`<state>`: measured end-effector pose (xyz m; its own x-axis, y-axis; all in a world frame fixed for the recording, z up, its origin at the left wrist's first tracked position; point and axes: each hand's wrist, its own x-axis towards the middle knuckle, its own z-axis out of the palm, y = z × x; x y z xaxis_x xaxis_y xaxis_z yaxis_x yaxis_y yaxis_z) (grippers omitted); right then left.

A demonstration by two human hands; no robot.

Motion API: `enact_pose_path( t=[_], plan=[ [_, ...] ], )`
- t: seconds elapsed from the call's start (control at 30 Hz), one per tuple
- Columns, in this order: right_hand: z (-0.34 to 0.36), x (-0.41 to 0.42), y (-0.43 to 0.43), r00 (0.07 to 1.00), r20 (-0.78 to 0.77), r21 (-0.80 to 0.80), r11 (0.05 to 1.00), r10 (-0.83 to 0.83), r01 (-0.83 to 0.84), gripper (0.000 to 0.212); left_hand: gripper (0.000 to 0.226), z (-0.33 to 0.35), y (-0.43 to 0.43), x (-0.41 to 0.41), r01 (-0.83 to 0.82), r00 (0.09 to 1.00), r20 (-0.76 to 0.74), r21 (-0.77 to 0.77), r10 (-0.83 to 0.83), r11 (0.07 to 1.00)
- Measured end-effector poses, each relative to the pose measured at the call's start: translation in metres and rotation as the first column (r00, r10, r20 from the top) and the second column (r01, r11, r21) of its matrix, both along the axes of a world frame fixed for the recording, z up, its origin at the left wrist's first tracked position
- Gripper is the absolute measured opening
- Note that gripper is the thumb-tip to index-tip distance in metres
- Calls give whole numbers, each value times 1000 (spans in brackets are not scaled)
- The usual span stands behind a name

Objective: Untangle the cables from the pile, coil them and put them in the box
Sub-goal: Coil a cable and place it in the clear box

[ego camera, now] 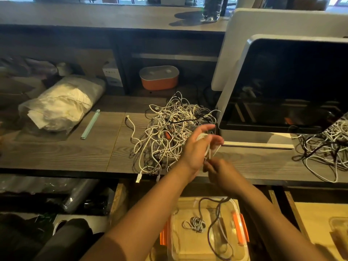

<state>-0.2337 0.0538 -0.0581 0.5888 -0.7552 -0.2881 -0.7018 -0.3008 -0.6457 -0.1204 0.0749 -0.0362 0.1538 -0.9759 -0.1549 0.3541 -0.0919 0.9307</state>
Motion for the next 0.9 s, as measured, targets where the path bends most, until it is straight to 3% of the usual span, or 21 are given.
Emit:
enact_pose_path(
  t=[0.07, 0.1, 0.13, 0.2, 0.27, 0.4, 0.47, 0.53, 0.7, 0.8, 0.83, 0.87, 0.9],
  plan=[
    [5, 8, 6, 999, 44, -5, 1000, 24, -24, 11, 26, 1, -4, -2, -160, 979, 124, -44, 164, 986],
    [8, 10, 7, 998, 52, -27, 999, 33, -32, 9, 24, -2, -6, -4, -214, 928, 292, -88, 231, 973],
    [12, 13, 6, 998, 47, -50, 998, 41, -38, 9, 21, -5, -7, -6, -258, 808, 504, -162, 305, 952],
    [17, 16, 5, 999, 4, -79, 996, 44, -44, 11, 21, -14, -9, -7, -277, 446, 781, -344, 437, 897],
    [18, 14, 5, 999, -18, -100, 994, 37, -39, 14, 23, -16, -15, -3, -262, 237, 871, -369, 430, 892],
    [17, -3, -2, 970, -232, -248, 969, -76, 17, 17, 28, -22, -22, 23, -172, -16, 985, -170, 170, 970],
    [18, -12, -6, 950, -273, -323, 945, -148, 55, 16, 29, -27, -22, 38, -172, -23, 999, -46, 42, 984],
    [19, -17, -8, 951, -240, -364, 926, -195, 98, 15, 44, -33, -20, 42, -107, -29, 998, 54, -58, 993],
    [24, -24, -20, 948, -157, -384, 902, -276, 199, 19, 73, -37, -4, 29, 81, -162, 952, 274, -258, 958],
    [21, -31, -29, 927, -194, -415, 883, -320, 218, 19, 50, -33, 5, 25, 114, -252, 910, 365, -328, 924],
    [18, -33, -33, 919, -196, -415, 878, -342, 238, 19, 36, -30, 7, 25, 135, -192, 907, 402, -374, 906],
    [16, -36, -36, 914, -195, -402, 879, -356, 256, 19, 30, -29, 8, 26, 158, -19, 900, 432, -435, 888],
    [13, -38, -38, 913, -189, -379, 885, -361, 271, 20, 32, -27, 8, 27, 204, 265, 829, 452, -493, 869]
  ],
)
